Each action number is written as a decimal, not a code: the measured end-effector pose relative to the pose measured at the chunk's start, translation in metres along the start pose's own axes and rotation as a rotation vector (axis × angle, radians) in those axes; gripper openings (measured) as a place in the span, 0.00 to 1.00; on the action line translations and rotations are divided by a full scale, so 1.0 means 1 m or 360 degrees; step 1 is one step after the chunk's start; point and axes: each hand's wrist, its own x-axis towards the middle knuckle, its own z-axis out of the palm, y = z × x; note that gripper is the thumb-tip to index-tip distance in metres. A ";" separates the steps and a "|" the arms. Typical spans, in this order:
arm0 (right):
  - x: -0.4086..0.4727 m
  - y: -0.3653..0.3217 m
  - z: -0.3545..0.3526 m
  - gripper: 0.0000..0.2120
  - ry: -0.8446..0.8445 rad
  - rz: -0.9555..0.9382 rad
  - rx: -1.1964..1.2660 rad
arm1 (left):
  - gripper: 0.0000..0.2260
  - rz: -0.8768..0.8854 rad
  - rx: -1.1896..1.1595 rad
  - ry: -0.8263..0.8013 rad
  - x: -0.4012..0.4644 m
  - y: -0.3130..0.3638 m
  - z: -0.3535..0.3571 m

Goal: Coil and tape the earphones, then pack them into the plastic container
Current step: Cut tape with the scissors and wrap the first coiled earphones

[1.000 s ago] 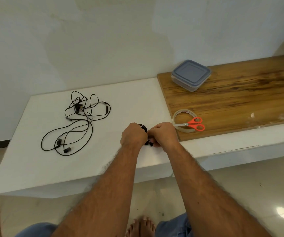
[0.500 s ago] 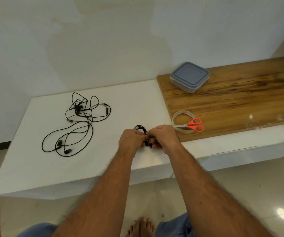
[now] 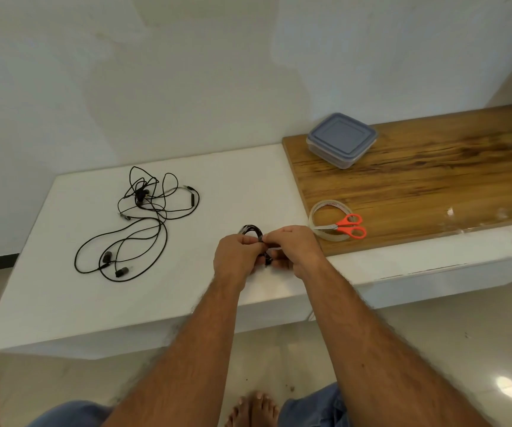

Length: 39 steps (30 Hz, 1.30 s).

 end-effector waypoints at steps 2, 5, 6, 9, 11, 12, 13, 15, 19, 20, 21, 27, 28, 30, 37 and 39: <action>-0.001 0.000 -0.002 0.02 -0.0030 0.0008 0.0018 | 0.05 -0.0015 -0.0059 -0.0015 0.001 -0.001 0.000; -0.004 -0.002 -0.004 0.03 -0.0079 0.0016 0.0066 | 0.04 -0.0055 -0.0217 -0.0052 0.002 -0.003 -0.001; -0.004 -0.003 -0.004 0.02 -0.0097 0.0015 0.0081 | 0.03 -0.0049 -0.0245 -0.0045 0.002 -0.004 -0.001; -0.002 -0.004 -0.003 0.07 -0.0084 -0.0022 -0.0011 | 0.03 -0.0015 -0.0282 0.0002 0.001 -0.007 0.000; -0.002 -0.006 -0.003 0.08 -0.0023 -0.0096 -0.0178 | 0.03 -0.0013 -0.0309 0.0039 0.001 -0.010 0.001; -0.002 -0.007 -0.003 0.07 0.0005 -0.0132 -0.0252 | 0.03 -0.0021 -0.0340 0.0055 0.001 -0.011 0.000; -0.001 -0.007 -0.004 0.06 0.0015 -0.0151 -0.0302 | 0.03 -0.0029 -0.0372 0.0064 0.001 -0.012 0.000; -0.001 -0.007 -0.005 0.05 -0.0017 -0.0146 -0.0334 | 0.04 -0.0033 -0.0412 0.0076 0.002 -0.012 -0.001; 0.002 -0.004 -0.003 0.07 0.0017 -0.0187 -0.0430 | 0.04 -0.0067 -0.0482 0.0060 0.002 -0.010 -0.002; 0.002 -0.004 -0.003 0.07 0.0028 -0.0193 -0.0427 | 0.04 -0.0081 -0.0508 0.0051 0.001 -0.010 -0.002; 0.003 -0.003 -0.002 0.07 0.0034 -0.0200 -0.0431 | 0.04 -0.0093 -0.0534 0.0038 0.001 -0.009 -0.002; 0.006 0.001 -0.002 0.05 -0.0011 -0.0164 -0.0510 | 0.05 -0.0098 -0.0604 -0.0086 -0.003 -0.009 -0.004; 0.006 0.001 -0.001 0.06 -0.0018 -0.0149 -0.0507 | 0.05 -0.0094 -0.0605 -0.0107 -0.003 -0.009 -0.005; 0.006 0.001 0.000 0.07 -0.0066 -0.0116 -0.0456 | 0.04 -0.0086 -0.0595 -0.0149 -0.003 -0.010 -0.006; 0.002 0.003 -0.004 0.05 -0.0134 -0.0109 -0.0190 | 0.04 -0.0075 -0.0550 -0.0230 -0.003 -0.010 -0.011; 0.002 0.003 -0.003 0.09 -0.0095 -0.0127 -0.0152 | 0.03 -0.0067 -0.0520 -0.0213 -0.002 -0.010 -0.012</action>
